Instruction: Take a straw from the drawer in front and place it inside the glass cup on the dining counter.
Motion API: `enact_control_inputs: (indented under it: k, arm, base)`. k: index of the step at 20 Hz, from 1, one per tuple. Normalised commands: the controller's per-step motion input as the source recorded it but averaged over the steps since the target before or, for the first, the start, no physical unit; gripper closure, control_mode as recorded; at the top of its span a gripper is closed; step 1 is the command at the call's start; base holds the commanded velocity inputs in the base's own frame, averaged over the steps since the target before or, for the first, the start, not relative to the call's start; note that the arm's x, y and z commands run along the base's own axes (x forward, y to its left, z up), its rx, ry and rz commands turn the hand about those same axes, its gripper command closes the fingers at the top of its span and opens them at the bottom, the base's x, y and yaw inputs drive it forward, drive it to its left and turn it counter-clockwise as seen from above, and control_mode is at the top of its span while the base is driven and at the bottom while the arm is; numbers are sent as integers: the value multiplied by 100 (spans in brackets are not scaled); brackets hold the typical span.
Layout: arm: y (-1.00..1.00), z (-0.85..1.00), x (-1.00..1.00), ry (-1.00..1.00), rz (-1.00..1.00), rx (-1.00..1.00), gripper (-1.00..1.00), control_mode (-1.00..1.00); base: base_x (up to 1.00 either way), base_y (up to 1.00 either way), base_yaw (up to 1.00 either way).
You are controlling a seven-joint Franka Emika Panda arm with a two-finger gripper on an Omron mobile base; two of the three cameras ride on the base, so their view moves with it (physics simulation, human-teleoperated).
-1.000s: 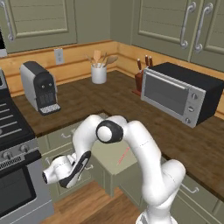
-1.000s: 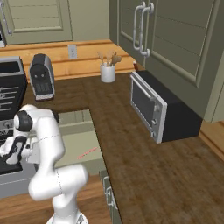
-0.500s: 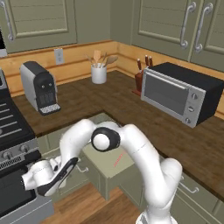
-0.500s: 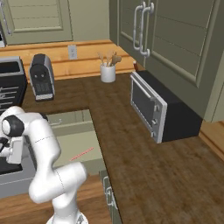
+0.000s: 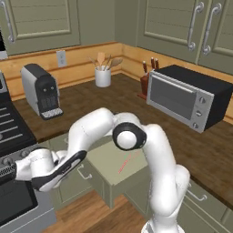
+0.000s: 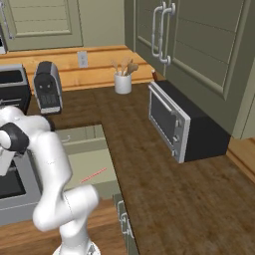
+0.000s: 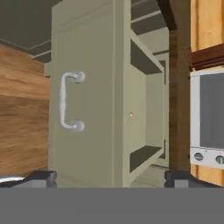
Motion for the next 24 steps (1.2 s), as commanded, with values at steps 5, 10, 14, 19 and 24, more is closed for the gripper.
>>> enact_control_inputs:
  k: [5,10,14,19,24]
  arm:
    - [-99,100,7,5,-14,31,-100,-100]
    - [-90,62,42,9,-19,24,-100,-100]
    - [-52,8,58,6,-15,10,-100,-100]
    - [-12,-41,42,9,-5,6,-100,-100]
    - [0,-65,50,14,0,16,-100,-100]
  base:
    - [0,0,0]
    - [0,0,0]
    - [0,0,0]
    - [0,0,0]
    - [0,0,0]
